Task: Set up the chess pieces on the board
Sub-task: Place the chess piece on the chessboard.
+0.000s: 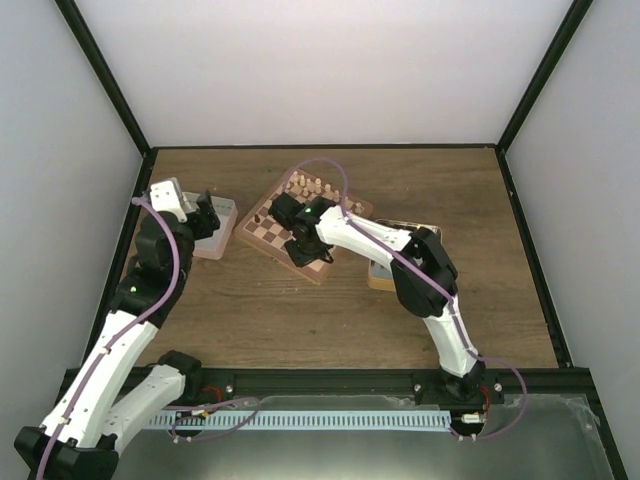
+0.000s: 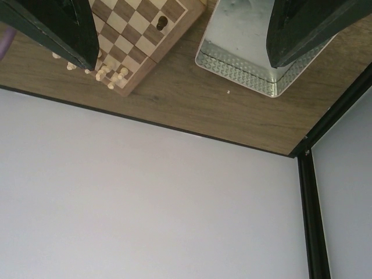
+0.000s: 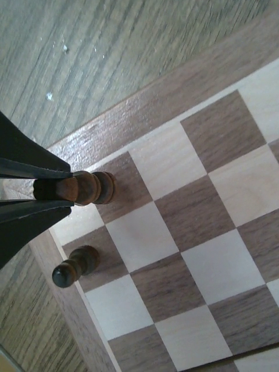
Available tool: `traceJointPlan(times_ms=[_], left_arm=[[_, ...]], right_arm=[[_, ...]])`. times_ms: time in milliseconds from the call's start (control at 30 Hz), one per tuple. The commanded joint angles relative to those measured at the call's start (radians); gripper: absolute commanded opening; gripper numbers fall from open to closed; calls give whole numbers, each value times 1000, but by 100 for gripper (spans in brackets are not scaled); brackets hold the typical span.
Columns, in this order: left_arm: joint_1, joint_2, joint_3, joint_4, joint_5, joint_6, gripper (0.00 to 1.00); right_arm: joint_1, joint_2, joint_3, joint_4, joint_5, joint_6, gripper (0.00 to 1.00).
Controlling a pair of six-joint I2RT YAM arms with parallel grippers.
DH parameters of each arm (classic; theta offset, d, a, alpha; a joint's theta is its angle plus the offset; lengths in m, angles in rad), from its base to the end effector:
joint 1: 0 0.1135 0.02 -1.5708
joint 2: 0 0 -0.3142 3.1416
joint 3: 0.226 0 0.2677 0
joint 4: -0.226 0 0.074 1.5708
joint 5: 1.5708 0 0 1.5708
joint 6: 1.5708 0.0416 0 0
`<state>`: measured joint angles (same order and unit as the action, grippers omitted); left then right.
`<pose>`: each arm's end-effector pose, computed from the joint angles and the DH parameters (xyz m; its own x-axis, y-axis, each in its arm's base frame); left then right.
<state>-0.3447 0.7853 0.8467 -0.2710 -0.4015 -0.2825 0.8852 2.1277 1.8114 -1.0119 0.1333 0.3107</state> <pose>0.1602 -0.0402 0.3882 -0.1745 -0.2100 -0.9620 -0.1014 0.9756 -0.1946 0.3084 0.3683 0.2442 -0.8135 -0.5160 -0.2682 -0.5233 0.8507 -0.0494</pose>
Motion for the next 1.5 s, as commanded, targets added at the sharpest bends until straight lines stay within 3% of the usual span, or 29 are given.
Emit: traceJointPlan(times_ms=[0,467,667,1033,1200,1467], left_arm=[[4,-2,-11,28,-11,17,81],[4,10,-10,26,1,19,81],[4,18,-9,27,10,19,81],[4,19,-9,28,17,20,81],[4,15,-12,34,39,19,81],[4,16,-22,56,105,35,81]], right_arm=[[4,15,63,-43,49,-21,5],[4,35,77,-42,10,-42,10],[4,41,79,-40,24,-37,23],[3,-42,68,34,25,30,35],[-27,-199,-39,126,87,100,43],[-246,-548,-481,324,190,316,44]])
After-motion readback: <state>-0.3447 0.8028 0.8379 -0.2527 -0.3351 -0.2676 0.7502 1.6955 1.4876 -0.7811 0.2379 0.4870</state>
